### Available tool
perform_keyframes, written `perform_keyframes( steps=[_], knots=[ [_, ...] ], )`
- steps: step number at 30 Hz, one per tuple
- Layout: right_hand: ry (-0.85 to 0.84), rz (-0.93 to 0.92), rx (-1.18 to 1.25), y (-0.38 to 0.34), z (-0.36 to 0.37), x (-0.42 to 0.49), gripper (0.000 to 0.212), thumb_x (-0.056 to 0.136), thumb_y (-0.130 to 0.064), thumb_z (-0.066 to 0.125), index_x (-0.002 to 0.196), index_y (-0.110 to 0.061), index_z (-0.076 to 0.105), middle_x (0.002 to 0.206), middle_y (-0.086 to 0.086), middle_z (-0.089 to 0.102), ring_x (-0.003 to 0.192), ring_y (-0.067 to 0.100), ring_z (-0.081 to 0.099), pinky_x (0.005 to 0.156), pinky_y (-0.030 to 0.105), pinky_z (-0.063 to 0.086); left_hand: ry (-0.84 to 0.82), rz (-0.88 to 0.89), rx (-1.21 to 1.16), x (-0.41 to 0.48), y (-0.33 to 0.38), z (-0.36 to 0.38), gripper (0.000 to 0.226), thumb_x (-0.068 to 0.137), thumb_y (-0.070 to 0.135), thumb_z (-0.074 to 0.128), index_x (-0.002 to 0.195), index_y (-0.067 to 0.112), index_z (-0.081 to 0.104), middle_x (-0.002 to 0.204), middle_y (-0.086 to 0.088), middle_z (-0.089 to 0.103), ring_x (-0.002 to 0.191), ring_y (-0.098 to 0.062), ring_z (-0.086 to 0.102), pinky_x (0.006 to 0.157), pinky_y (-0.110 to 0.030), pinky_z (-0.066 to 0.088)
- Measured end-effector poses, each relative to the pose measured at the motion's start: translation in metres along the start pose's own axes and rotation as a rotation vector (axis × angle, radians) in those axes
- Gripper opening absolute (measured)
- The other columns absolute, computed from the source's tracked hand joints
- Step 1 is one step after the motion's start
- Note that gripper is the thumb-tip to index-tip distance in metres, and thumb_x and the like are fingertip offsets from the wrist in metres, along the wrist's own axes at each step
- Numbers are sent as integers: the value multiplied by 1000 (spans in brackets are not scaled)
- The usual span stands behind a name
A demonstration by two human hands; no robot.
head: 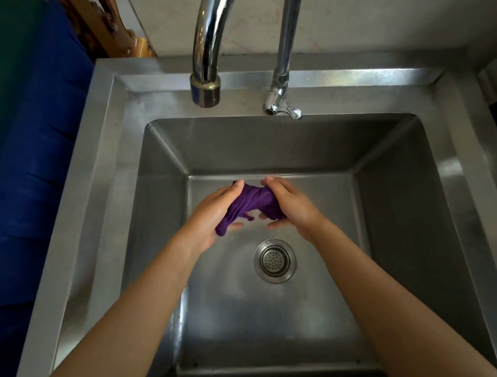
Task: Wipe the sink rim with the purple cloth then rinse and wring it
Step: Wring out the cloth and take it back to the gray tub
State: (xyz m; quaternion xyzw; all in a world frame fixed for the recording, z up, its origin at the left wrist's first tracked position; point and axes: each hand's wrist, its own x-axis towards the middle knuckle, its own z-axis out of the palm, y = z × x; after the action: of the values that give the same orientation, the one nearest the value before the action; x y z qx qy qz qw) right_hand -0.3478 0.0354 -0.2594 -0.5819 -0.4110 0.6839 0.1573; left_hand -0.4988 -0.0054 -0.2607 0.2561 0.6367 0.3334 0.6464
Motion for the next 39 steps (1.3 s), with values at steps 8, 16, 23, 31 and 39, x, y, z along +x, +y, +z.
perform_keyframes(
  steps=[8,16,23,31,39],
  knots=[
    [171,-211,-308,0,21,-7,41,94,-34,39,57,-19,49,61,0,55,67,20,50,67,31,40,372,90,88,-3,-1,17,42,90,42,52,59,15,61,40,-6,49,30,-19,43,33,-17,30],
    [323,-313,-384,-1,27,-10,58,100,-35,31,46,-14,37,52,3,46,62,25,47,66,33,38,587,295,304,-5,-5,29,53,97,37,39,50,14,30,47,0,32,48,-17,30,54,-33,28],
    [346,-212,-224,4,30,-5,56,99,-29,33,46,-12,37,53,5,46,59,24,44,66,34,37,606,331,314,-2,-6,31,53,98,33,37,50,15,26,46,0,31,48,-19,30,54,-34,28],
    [155,189,116,1,23,0,33,96,-35,39,75,-14,52,66,4,52,59,17,48,47,23,38,557,379,481,7,-5,17,48,96,34,42,52,17,36,55,-18,52,58,-31,55,59,-35,39],
    [-63,255,14,-13,-10,-10,53,84,-63,47,108,-17,57,100,6,67,88,19,66,69,38,59,285,489,359,-9,-12,13,12,93,26,50,95,18,59,88,13,62,81,7,56,79,-12,41]
  ],
)
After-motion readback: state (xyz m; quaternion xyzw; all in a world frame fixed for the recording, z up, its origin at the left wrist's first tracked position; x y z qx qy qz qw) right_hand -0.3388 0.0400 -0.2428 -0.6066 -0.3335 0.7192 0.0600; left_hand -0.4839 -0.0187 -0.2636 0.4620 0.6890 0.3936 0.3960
